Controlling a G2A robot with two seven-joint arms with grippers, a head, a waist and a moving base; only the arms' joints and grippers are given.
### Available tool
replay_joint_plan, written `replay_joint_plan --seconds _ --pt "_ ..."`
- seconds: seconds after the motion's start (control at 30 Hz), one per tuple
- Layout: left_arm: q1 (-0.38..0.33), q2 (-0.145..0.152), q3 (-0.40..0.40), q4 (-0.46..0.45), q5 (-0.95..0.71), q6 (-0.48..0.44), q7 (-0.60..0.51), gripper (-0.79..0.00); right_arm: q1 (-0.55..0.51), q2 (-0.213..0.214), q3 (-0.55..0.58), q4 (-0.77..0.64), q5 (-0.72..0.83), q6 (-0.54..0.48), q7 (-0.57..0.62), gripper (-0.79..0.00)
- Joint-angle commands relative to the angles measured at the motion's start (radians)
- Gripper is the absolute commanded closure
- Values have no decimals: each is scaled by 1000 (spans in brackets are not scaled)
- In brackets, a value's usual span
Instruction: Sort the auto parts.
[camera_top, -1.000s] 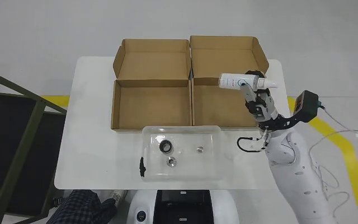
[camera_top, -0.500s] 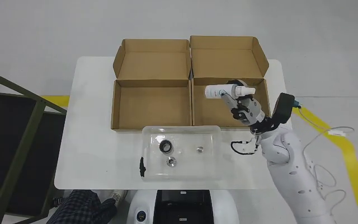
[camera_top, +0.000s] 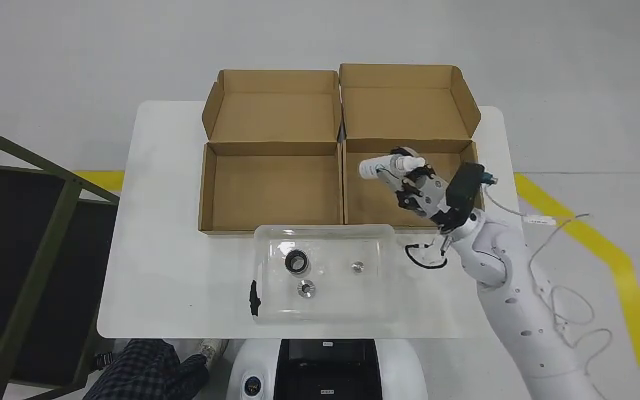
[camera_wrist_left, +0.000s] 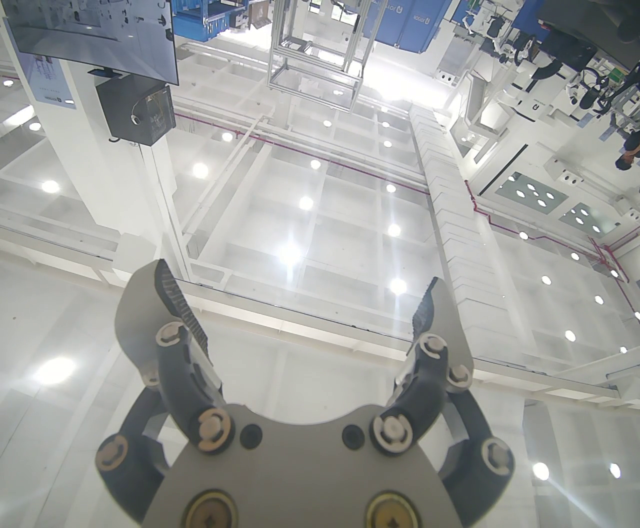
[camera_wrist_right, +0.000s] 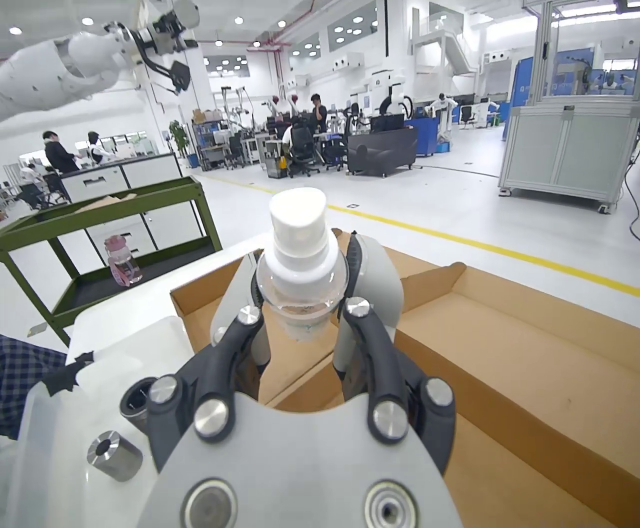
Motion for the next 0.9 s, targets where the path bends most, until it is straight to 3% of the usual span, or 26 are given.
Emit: replay_joint_plan --seconds 0.0,0.5,0.87 --pt "0 0 0 0 0 0 0 -785 11 0 -6 14 -6 1 42 0" --pt "0 0 0 0 0 0 0 -785 76 -2 -49 70 -48 78 300 0" --pt "0 0 0 0 0 0 0 -785 162 -16 -126 169 -89 106 370 0"
